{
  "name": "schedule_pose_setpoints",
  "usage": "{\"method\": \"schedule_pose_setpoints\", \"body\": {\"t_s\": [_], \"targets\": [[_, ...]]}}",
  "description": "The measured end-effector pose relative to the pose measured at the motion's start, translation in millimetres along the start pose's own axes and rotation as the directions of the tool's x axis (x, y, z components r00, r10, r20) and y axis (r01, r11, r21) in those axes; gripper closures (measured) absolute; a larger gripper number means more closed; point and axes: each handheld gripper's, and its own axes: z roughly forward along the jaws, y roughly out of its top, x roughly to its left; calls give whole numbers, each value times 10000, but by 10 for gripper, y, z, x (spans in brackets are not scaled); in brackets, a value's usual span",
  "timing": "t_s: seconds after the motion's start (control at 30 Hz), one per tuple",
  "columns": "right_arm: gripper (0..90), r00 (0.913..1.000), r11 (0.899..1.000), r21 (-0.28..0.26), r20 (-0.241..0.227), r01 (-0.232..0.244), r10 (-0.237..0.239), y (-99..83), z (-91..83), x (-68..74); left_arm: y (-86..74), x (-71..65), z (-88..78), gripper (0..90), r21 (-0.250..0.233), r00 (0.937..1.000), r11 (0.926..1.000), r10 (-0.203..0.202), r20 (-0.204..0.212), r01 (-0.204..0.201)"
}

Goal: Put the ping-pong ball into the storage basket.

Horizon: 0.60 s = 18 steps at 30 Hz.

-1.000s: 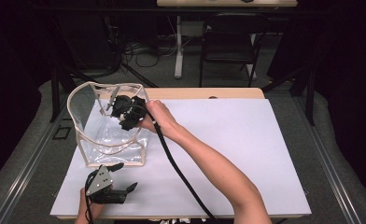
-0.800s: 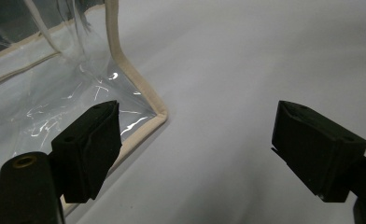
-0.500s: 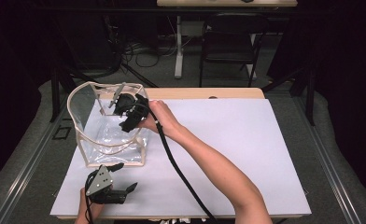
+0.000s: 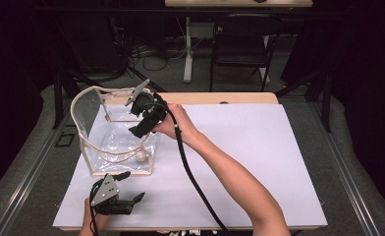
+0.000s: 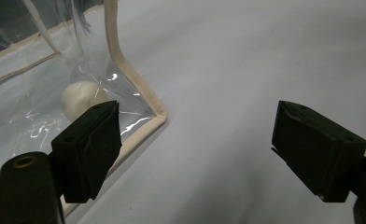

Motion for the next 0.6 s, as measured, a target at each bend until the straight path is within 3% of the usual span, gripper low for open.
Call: {"method": "schedule_pose_setpoints", "body": {"t_s": [0.6], "targets": [[85,9997,9994,-235,-8,-250,250,-139,-223,-62,2,-6,0,162,18,10000,10000,48,29,-48]]}}
